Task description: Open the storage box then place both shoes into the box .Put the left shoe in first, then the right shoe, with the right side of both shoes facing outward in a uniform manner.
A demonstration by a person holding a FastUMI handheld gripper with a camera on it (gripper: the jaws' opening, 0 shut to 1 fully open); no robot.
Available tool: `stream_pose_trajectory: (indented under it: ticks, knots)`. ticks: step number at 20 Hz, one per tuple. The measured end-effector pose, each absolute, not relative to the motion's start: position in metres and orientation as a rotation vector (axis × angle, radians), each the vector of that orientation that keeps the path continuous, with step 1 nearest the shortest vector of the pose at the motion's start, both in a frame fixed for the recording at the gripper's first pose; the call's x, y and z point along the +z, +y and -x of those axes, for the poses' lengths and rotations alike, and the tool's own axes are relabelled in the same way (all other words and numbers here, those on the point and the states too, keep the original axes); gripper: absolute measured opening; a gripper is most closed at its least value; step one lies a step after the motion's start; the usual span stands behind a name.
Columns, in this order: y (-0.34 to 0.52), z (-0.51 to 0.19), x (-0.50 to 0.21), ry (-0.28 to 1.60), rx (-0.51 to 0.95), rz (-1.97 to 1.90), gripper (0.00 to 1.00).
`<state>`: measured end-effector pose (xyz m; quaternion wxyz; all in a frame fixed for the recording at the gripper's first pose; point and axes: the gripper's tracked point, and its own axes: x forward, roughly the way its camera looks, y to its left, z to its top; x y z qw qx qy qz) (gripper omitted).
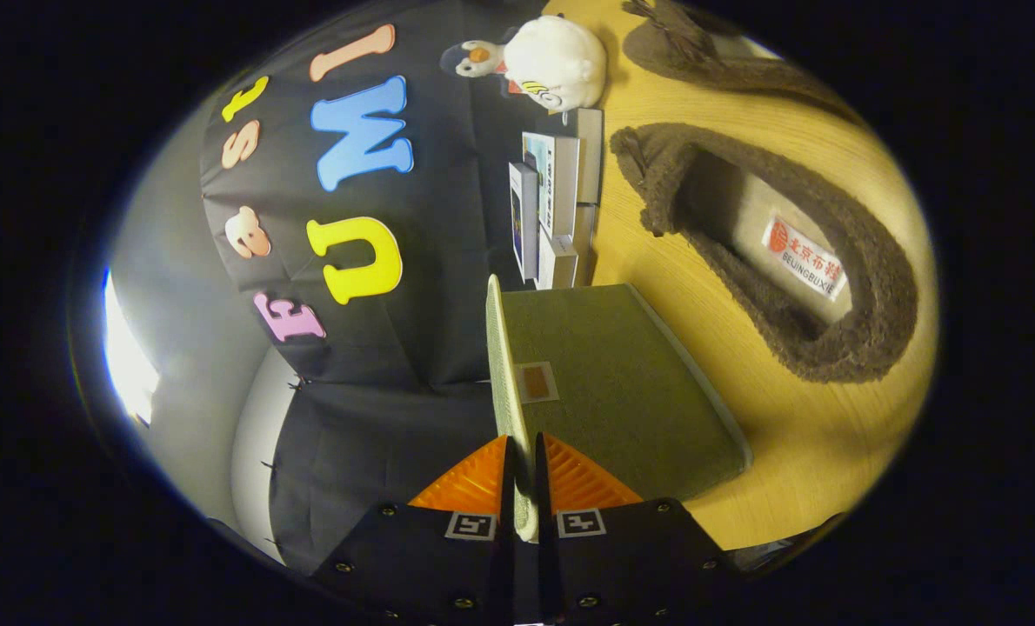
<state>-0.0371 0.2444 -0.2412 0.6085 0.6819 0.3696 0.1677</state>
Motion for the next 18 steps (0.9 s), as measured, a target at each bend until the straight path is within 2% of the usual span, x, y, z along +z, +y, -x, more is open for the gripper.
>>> stream_pose_trajectory:
  ticks: [1, 2, 11, 18]
  knots:
    - [0.259, 0.027, -0.246, 0.844, 0.373, -1.538, 0.05]
    - [0.235, 0.041, -0.232, 0.840, 0.395, -1.507, 0.00]
    - [0.264, 0.015, -0.146, 0.833, 0.526, -1.234, 0.00]
    - [0.329, 0.004, -0.088, 0.798, 0.638, -0.957, 0.00]
